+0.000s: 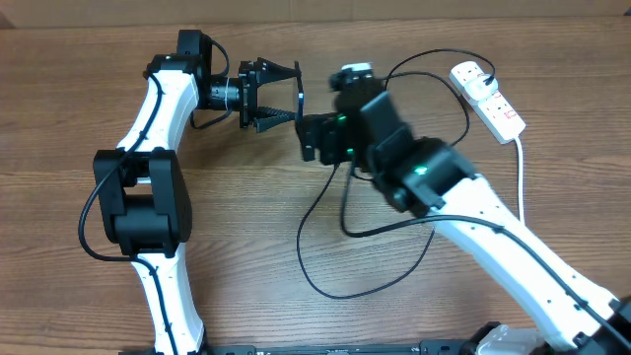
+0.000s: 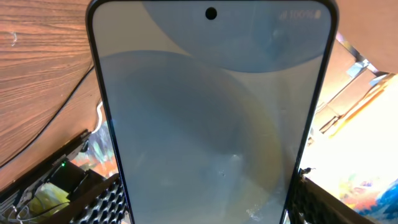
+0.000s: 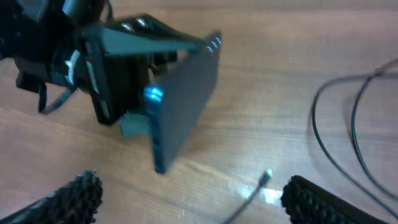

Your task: Plug charger to phone and switch on socket

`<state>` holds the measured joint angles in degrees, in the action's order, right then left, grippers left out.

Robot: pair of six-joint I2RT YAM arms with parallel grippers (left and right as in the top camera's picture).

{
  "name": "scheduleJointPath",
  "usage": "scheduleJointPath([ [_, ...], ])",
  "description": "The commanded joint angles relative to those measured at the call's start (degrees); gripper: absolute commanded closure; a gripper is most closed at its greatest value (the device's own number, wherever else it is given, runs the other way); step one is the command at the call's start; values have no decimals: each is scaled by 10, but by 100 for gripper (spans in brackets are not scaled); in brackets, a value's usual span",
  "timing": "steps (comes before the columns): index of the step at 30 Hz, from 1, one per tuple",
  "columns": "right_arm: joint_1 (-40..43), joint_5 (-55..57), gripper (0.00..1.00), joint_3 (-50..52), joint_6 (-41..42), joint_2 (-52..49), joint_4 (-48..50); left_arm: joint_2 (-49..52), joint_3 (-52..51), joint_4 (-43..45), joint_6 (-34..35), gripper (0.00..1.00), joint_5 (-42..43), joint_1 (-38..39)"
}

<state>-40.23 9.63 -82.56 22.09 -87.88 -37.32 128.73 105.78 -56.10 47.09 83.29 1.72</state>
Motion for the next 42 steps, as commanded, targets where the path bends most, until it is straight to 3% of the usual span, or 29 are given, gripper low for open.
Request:
scheduleJointPath([
  [1, -15, 64, 8, -18, 7, -7, 24, 6, 17, 0, 19, 30, 6, -5],
  [17, -48, 103, 19, -18, 30, -65, 78, 6, 17, 3, 29, 29, 1, 0],
  [21, -48, 109, 26, -18, 6, -68, 103, 6, 17, 10, 29, 30, 1, 3],
  [31, -47, 114, 27, -18, 4, -98, 112, 6, 17, 11, 29, 29, 1, 15],
  [36, -47, 134, 37, -18, 4, -101, 129, 6, 17, 11, 29, 29, 2, 17],
  [42, -42, 139, 40, -18, 4, -104, 113, 6, 17, 12, 26, 29, 2, 17],
])
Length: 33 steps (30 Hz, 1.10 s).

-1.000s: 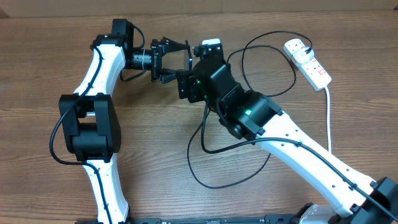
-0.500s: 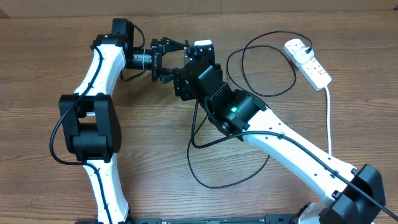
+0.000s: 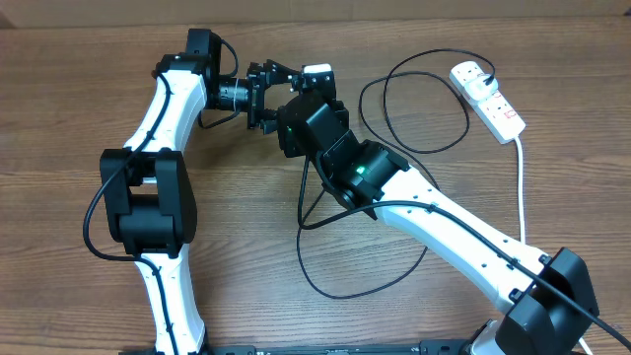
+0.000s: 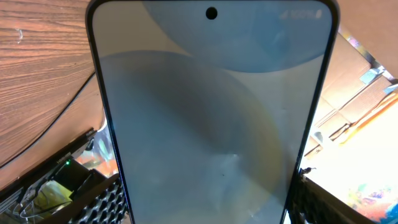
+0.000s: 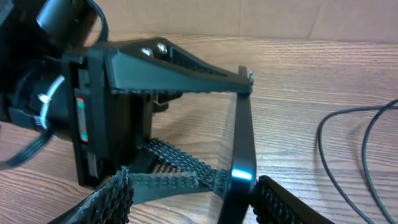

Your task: Plug charger to phone and switch on socket

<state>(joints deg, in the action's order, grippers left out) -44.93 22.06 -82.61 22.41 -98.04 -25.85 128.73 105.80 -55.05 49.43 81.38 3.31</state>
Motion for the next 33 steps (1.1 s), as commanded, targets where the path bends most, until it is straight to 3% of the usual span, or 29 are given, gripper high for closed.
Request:
scheduleJointPath([
  [1, 9, 15, 43, -18, 1, -3, -3, 6, 17, 1, 3, 28, 21, 1],
  [12, 17, 13, 61, -18, 3, -3, -5, 6, 17, 1, 3, 28, 21, 1],
  [21, 17, 2, 64, -18, 25, -3, -6, 6, 17, 1, 3, 28, 21, 2],
  [24, 17, 2, 69, -17, 25, -4, -6, 6, 17, 2, 3, 28, 22, 2],
  [33, 17, 2, 69, -17, 30, -11, -7, 6, 17, 12, 3, 29, 21, 7],
])
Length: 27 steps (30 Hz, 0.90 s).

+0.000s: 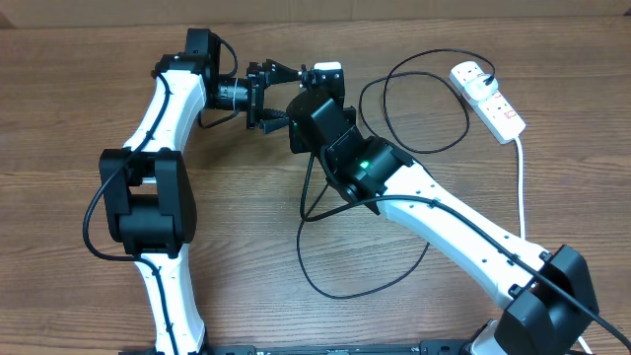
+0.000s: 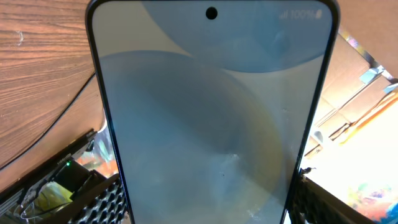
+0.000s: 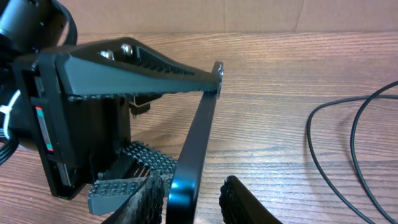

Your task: Plug charger to phone and switch on socket

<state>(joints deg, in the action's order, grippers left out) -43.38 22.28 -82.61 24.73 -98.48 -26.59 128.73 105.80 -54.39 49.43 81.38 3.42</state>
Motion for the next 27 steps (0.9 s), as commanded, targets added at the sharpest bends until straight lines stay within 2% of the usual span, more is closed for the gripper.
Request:
scheduleJointPath([
  [1, 1, 0, 69, -17, 6, -7, 1, 6, 17, 9, 3, 29, 21, 8],
  [5, 1, 0, 71, -17, 8, -7, 1, 6, 17, 9, 3, 29, 21, 11],
  [15, 1, 0, 82, -17, 9, -7, 0, 6, 17, 10, 3, 29, 21, 11],
  [19, 1, 9, 94, -17, 36, -7, -3, 6, 17, 14, 3, 28, 21, 11],
  [27, 1, 12, 96, -17, 55, -7, -3, 6, 17, 40, 3, 28, 20, 11],
])
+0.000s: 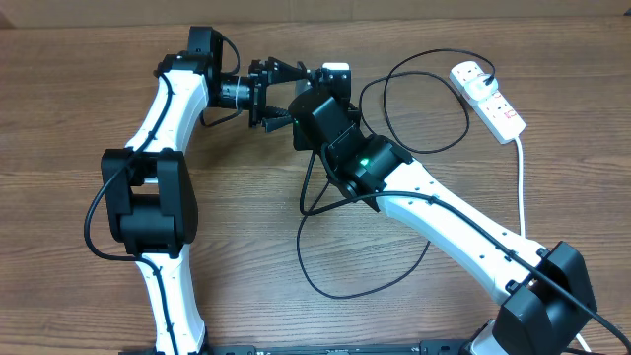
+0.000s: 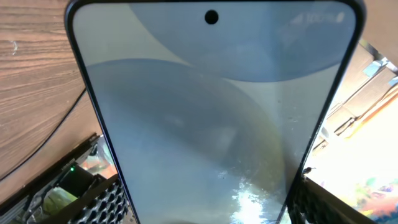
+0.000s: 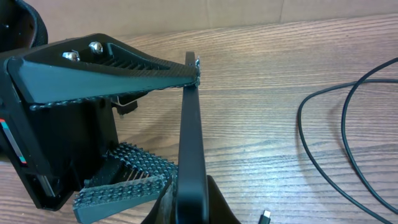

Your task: Plug charger to phone and switch on socket

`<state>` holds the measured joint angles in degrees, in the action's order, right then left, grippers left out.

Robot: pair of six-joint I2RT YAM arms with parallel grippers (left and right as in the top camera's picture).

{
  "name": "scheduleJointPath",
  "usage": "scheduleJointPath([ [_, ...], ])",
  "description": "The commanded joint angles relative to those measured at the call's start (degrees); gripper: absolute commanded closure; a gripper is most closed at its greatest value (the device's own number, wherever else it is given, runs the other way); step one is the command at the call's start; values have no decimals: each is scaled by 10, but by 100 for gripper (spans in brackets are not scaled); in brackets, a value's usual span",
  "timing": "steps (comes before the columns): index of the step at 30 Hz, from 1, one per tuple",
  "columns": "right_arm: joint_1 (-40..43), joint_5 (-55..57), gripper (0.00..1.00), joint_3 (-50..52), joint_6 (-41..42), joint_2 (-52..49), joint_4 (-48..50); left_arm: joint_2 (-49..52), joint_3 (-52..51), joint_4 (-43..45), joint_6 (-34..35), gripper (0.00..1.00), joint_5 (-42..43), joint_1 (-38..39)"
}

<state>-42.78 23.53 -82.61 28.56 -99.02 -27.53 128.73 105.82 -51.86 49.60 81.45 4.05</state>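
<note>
The phone (image 2: pixel 211 118) fills the left wrist view, screen lit, and my left gripper (image 2: pixel 208 208) is shut on it, a ribbed pad at each long side. In the right wrist view the phone (image 3: pixel 188 124) stands edge-on between the left fingers (image 3: pixel 106 59). My right gripper (image 3: pixel 189 202) is shut on its near end. The charger's plug tip (image 3: pixel 265 216) lies loose on the table beside it, held by neither gripper. The black cable (image 1: pixel 345 266) loops across the table to the white socket strip (image 1: pixel 490 97) at the far right. Its switch state is too small to tell.
The wooden table (image 1: pixel 79 99) carries both arms, which meet at the back centre (image 1: pixel 296 99). A white lead (image 1: pixel 522 168) runs from the strip toward the front right. Cable loops (image 3: pixel 348 124) lie to the right of the phone.
My right gripper's jaws, which stood a little apart around the phone's end, have shut on it. The phone now looks slightly larger in the left wrist view. The left gripper keeps its hold.
First my left gripper held the phone up while the right gripper stood open and off to its right. Then the right arm was at the phone with its jaws wide either side. The jaws then stood narrower, and now pinch the phone.
</note>
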Motion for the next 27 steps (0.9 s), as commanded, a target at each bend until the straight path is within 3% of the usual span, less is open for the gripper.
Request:
scheduleJointPath([
  [1, -5, 0, 96, -17, 24, -1, 7, 6, 17, 17, 2, 28, 19, 5],
  [5, -5, 21, 96, -17, 89, -1, 9, 6, 17, 18, 3, 26, -4, 5],
  [9, -5, 48, 96, -17, 176, -1, 17, 6, 17, 18, 19, 18, -62, 5],
  [17, -5, 95, 96, -17, 446, -1, 19, 6, 17, 82, 32, 11, -90, 5],
  [21, -5, 94, 96, -17, 585, -1, 11, 6, 17, 103, 32, 17, -87, 5],
  [27, -5, 92, 96, -17, 720, -1, 11, 6, 17, 108, 60, 31, -79, 5],
])
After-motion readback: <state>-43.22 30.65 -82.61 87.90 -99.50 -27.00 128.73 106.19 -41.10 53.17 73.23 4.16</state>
